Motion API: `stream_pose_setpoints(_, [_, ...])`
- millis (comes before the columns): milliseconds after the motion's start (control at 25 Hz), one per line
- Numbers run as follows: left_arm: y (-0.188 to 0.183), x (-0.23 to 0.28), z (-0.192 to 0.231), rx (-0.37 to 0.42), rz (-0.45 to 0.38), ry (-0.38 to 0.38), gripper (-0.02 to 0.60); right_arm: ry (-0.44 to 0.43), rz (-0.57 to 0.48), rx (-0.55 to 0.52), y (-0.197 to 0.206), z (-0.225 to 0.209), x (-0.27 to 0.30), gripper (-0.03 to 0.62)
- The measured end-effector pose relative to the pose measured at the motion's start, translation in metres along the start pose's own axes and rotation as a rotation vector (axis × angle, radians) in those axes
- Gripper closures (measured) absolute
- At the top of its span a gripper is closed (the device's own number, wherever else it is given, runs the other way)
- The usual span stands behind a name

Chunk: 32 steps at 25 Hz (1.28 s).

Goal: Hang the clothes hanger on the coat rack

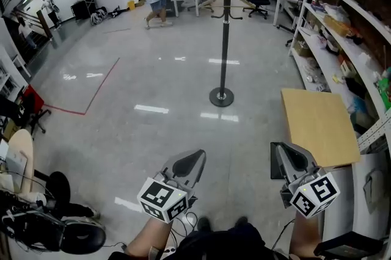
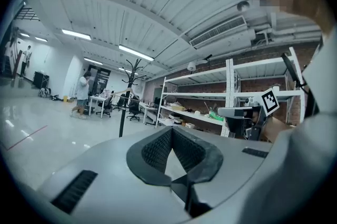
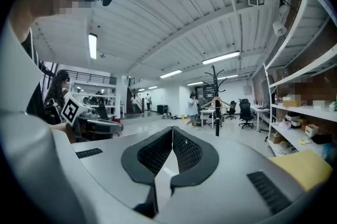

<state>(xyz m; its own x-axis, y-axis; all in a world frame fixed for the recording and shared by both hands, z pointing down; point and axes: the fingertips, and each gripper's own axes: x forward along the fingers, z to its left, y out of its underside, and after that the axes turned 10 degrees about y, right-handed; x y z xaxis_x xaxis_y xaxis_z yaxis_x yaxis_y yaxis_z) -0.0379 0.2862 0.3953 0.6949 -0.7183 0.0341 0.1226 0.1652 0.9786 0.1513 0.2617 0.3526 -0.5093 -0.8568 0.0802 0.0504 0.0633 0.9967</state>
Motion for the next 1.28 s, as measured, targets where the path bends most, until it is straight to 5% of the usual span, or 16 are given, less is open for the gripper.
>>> stream_pose_setpoints(680, [0.009, -0.013, -0.161, 0.057, 0.003, -0.092, 0.581, -0.029, -0.027, 0.041, 0.010, -0.047, -0.153, 0.586])
stream_pose_setpoints(1280, [-0.008, -0.067, -0.170, 0.077, -0.083, -0.079, 0.581, 0.060, -0.034, -0.002, -0.004, 0.002, -0.175, 0.586])
